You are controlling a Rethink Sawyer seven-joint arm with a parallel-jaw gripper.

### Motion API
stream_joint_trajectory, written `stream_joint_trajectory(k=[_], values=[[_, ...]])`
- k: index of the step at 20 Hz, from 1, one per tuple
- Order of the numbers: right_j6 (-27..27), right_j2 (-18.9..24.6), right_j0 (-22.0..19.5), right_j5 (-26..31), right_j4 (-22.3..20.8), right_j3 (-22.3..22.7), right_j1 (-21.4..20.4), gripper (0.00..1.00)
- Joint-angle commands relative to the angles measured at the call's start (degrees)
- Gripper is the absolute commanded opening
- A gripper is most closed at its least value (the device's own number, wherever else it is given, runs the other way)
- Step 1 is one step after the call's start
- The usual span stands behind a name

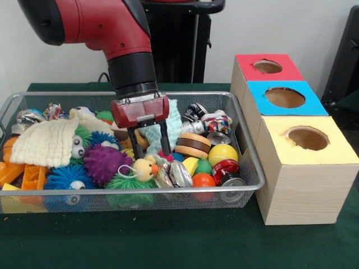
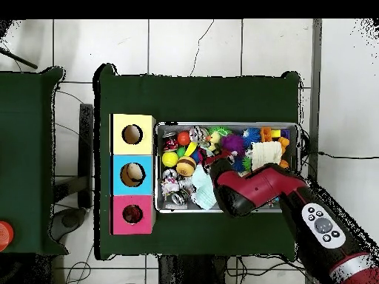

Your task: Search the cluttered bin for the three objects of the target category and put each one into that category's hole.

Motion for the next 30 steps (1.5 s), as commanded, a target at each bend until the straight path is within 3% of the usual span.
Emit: stream_joint_trajectory(k=[1,9,25,28,30], values=[[-2.5,4.5,0.2,8.1,5.1,-4.0,-4.0,1.0],[-3.6,3.6,0.8,7.8,5.6,-5.2,-3.4,1.0],[-8.6,6.5,-4.5,6.9,0.5,-11.9,10.9,1.0],[-4.1,-1.1,-0.1,5.0,-1.4,-13.9,10.1,1.0],[-4.9,-1.3,-1.2,4.6,-2.0,-12.8,10.4,1.0]])
